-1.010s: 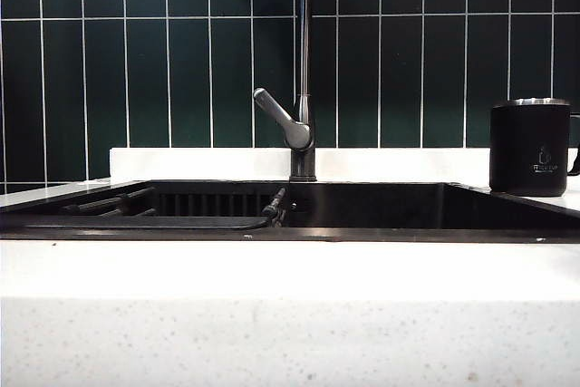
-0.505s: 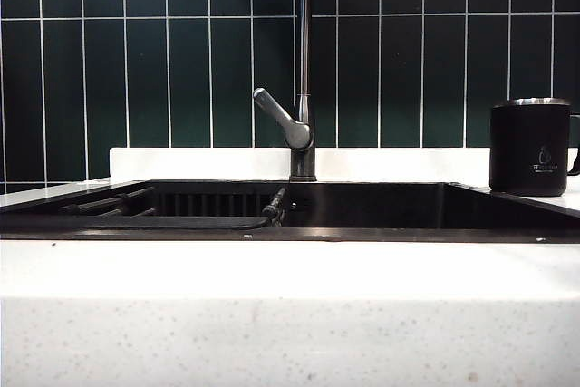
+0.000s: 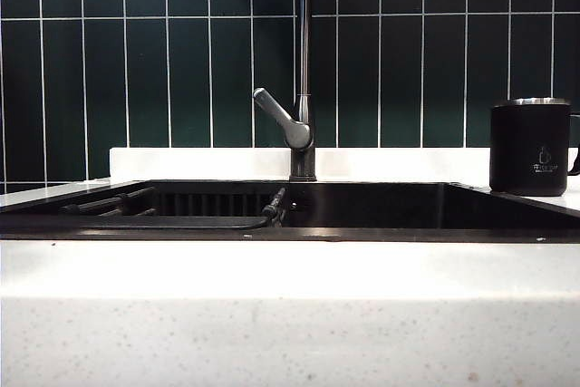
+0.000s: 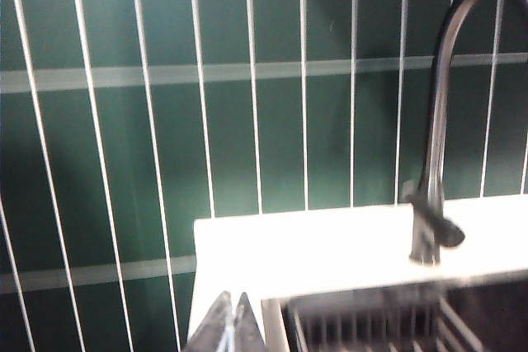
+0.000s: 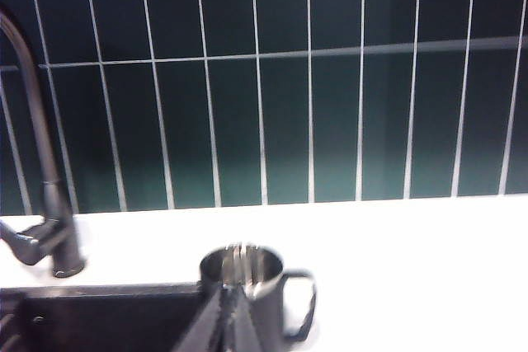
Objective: Pick up the mug next to the sink, go to the faucet to get some water, pour the water into the sink, and finally put the mug back to its place.
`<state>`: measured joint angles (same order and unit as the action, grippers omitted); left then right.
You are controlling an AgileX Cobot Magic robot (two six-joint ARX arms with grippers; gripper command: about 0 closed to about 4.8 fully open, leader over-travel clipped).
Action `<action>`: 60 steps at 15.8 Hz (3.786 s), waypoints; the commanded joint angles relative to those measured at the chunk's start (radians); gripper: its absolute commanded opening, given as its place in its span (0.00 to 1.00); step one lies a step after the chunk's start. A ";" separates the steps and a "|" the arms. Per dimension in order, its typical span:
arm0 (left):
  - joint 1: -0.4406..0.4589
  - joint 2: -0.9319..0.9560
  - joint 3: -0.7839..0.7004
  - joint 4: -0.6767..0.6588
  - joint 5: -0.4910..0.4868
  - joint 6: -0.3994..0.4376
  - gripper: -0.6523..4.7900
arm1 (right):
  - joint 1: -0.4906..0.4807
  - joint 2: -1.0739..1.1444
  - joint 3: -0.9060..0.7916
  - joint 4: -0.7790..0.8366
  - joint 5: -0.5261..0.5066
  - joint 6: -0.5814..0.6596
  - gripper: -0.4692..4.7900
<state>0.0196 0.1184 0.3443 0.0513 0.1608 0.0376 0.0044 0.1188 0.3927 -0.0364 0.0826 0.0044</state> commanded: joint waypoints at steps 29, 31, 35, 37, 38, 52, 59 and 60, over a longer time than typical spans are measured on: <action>-0.159 1.135 0.441 0.455 0.226 0.035 0.28 | -0.064 0.972 0.455 0.037 0.144 -0.263 0.39; -0.159 1.136 0.441 0.428 0.219 0.034 0.28 | -0.064 0.972 0.455 0.017 0.198 -0.264 0.39; -0.158 1.171 0.442 0.429 0.164 0.006 0.28 | -0.056 0.961 0.453 -0.013 0.253 -0.274 0.39; -0.159 1.188 0.442 0.431 0.176 0.018 0.28 | -0.059 0.961 0.436 -0.021 0.247 -0.263 0.39; -0.158 1.197 0.442 0.450 0.176 0.018 0.28 | -0.065 0.961 0.422 -0.020 0.224 -0.263 0.39; -0.158 1.342 0.525 0.532 0.225 0.040 0.45 | -0.152 1.157 0.280 0.268 0.031 -0.236 0.57; -0.158 1.419 0.564 0.541 0.225 0.040 0.45 | -0.188 1.268 0.284 0.376 -0.043 -0.154 0.57; -0.158 1.420 0.564 0.541 0.225 0.040 0.45 | -0.188 1.274 0.285 0.379 -0.061 -0.134 0.57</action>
<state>-0.1379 1.5383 0.9024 0.5804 0.3805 0.0776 -0.1837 1.3960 0.6712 0.3241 0.0414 -0.1555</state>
